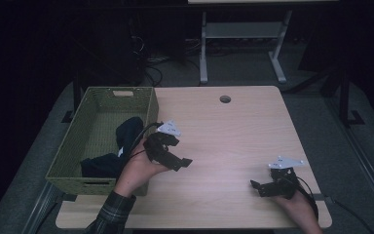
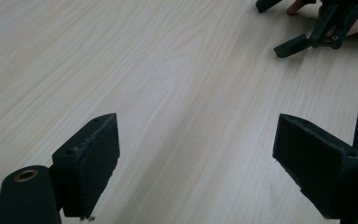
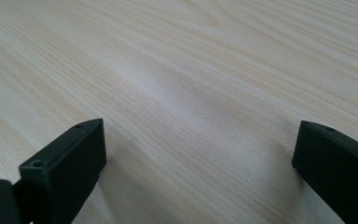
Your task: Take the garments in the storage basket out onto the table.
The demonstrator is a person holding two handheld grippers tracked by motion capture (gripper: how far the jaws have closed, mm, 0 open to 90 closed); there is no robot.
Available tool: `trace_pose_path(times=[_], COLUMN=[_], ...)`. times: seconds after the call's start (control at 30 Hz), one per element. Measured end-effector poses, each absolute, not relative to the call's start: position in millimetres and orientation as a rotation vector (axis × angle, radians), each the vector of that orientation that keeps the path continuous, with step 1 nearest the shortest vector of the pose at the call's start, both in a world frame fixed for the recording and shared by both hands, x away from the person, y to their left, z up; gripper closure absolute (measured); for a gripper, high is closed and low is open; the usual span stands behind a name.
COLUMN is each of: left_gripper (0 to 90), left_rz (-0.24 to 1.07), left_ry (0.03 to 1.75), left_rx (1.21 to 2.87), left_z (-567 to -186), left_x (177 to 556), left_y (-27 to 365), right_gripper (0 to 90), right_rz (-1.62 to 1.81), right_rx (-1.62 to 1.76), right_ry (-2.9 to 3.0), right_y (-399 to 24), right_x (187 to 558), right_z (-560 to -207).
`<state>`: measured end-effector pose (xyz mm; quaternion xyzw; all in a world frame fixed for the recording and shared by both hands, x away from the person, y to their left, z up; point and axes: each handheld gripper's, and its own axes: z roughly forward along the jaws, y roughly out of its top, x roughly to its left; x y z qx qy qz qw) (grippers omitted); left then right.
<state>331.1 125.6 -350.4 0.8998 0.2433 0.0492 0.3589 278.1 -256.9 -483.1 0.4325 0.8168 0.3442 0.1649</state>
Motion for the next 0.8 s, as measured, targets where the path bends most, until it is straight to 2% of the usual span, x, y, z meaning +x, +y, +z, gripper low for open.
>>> trace_pose_path(times=[0.8], left_gripper=[14.3], left_rz=[0.143], left_ry=[0.708], left_rx=[2.315], left_z=[-333.7], left_x=[331.3], left_y=[157.7], right_gripper=[2.4], right_rz=[0.981], right_rx=[1.233], right_ry=[2.327], right_y=[-256.9], right_x=[278.1], right_z=[-483.1])
